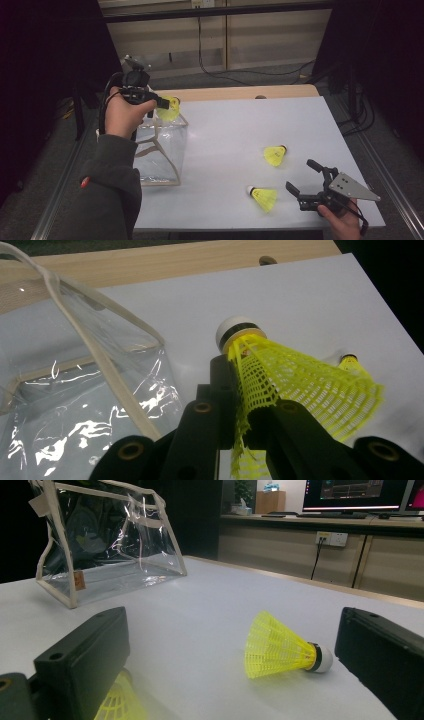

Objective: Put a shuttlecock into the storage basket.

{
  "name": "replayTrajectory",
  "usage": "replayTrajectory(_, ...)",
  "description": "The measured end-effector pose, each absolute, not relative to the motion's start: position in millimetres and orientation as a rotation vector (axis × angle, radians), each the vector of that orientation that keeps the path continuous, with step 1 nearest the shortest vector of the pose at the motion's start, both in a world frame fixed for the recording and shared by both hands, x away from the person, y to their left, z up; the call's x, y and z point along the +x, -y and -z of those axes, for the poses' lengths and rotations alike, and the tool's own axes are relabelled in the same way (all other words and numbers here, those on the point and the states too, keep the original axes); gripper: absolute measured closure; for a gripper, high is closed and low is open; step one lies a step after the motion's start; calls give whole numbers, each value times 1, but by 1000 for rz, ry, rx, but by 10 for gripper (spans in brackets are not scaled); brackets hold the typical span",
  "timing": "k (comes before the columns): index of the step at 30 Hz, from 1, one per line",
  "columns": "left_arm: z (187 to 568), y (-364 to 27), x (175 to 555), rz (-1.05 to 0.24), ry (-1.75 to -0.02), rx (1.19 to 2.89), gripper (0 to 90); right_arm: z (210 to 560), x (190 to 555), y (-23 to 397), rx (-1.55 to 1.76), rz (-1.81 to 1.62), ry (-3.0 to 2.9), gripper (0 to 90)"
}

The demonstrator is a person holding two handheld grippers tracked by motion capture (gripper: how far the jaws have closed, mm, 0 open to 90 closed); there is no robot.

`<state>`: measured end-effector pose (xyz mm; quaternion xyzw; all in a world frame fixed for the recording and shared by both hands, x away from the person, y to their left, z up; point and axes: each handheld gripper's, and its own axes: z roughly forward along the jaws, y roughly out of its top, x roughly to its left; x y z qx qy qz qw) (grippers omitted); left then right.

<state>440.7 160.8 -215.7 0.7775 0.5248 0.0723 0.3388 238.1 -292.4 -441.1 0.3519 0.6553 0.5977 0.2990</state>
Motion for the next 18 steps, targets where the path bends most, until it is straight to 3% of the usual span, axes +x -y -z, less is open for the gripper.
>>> replayTrajectory(18, 216, -167, 444, -203, -1400, 2020, 876, 441, 239, 293, 940, -1582, -1741, 8)
